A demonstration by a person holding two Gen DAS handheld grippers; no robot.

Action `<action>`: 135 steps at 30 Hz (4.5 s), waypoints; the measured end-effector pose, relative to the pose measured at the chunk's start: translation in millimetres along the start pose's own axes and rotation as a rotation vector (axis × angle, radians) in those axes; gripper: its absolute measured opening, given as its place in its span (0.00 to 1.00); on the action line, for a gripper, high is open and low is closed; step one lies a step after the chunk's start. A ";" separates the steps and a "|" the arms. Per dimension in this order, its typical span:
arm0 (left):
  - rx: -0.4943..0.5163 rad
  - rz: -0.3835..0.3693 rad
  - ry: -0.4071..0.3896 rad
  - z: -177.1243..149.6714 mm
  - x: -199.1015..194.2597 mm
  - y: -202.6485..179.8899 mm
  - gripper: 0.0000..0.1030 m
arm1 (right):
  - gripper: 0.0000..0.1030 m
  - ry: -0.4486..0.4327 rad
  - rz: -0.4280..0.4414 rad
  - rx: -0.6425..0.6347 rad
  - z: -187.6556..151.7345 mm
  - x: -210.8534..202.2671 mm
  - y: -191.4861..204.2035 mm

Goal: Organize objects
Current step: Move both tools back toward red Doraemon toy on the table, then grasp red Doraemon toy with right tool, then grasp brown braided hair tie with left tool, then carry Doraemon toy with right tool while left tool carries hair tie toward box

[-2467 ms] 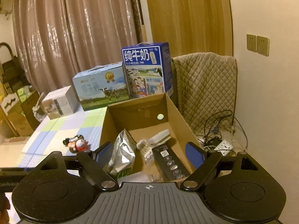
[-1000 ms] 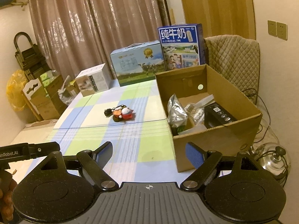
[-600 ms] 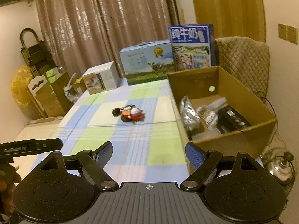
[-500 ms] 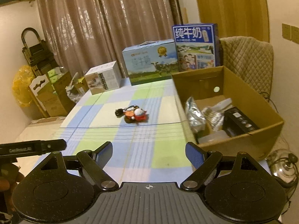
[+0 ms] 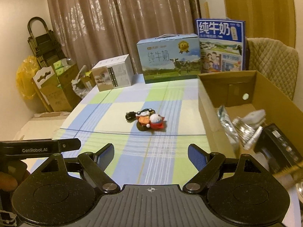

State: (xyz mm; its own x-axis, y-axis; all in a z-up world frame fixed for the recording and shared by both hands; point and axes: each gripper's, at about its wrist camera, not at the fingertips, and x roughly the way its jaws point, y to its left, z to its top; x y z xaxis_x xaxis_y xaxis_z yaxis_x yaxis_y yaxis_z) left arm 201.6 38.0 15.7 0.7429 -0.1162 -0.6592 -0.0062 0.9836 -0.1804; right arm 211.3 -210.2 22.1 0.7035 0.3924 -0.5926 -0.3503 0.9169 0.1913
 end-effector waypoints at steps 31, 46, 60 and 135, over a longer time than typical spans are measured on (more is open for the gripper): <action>0.061 0.069 0.091 61.5 181.4 61.7 0.96 | 0.80 0.139 0.005 -0.003 32.6 217.4 -18.8; 0.045 0.067 0.120 63.9 201.9 70.7 0.96 | 0.80 0.125 0.015 -0.007 35.5 258.6 -18.4; 0.072 0.054 0.123 64.4 205.9 63.5 0.96 | 0.66 0.163 -0.103 0.020 43.2 242.2 -43.5; 0.034 -0.078 0.115 12.7 121.5 18.7 0.05 | 0.65 0.068 -0.030 -0.001 10.7 89.0 -20.1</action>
State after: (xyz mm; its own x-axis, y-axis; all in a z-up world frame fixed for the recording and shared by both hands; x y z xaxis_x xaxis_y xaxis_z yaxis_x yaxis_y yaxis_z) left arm 300.3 44.0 -58.5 0.6590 -0.2059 -0.7234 0.0726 0.9747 -0.2113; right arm 287.5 -192.9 -26.1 0.6702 0.3584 -0.6499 -0.3303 0.9282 0.1713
